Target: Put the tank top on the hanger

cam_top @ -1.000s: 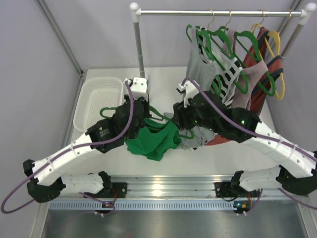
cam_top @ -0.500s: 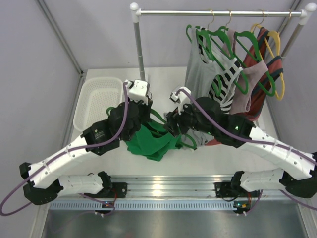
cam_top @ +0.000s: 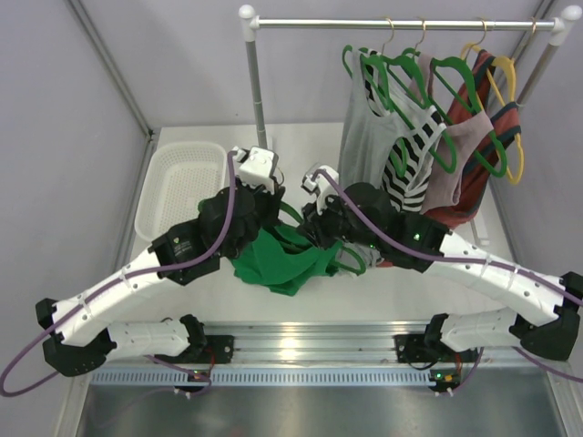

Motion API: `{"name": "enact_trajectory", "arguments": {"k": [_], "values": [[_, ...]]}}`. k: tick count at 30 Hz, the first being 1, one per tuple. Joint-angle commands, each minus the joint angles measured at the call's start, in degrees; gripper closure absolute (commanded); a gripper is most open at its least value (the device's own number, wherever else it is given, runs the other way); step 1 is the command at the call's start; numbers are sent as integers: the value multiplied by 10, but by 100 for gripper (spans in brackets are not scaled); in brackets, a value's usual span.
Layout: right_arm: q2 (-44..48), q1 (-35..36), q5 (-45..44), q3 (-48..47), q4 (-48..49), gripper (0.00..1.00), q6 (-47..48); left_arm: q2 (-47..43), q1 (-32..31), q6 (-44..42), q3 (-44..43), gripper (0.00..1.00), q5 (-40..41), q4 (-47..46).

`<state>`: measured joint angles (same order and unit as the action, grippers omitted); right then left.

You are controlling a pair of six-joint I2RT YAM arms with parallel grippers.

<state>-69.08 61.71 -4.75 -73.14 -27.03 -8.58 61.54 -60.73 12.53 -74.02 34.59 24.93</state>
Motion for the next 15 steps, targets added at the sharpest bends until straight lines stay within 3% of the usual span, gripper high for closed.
{"name": "enact_trajectory", "arguments": {"k": [1,5,9,10,15], "values": [[17,0,1,9,51,80,-7,-17,2,14,-5,100,-13,-41],[36,0,-3,26,65,98,-13,-16,1,13,-6,99,-13,-42],[55,0,-15,41,72,100,-15,-16,2,14,-6,72,-13,-41],[59,0,-15,42,73,100,-16,-16,2,14,-8,61,-13,-39],[85,-1,-25,57,75,100,-13,-27,2,17,-7,49,-8,-21]]}}
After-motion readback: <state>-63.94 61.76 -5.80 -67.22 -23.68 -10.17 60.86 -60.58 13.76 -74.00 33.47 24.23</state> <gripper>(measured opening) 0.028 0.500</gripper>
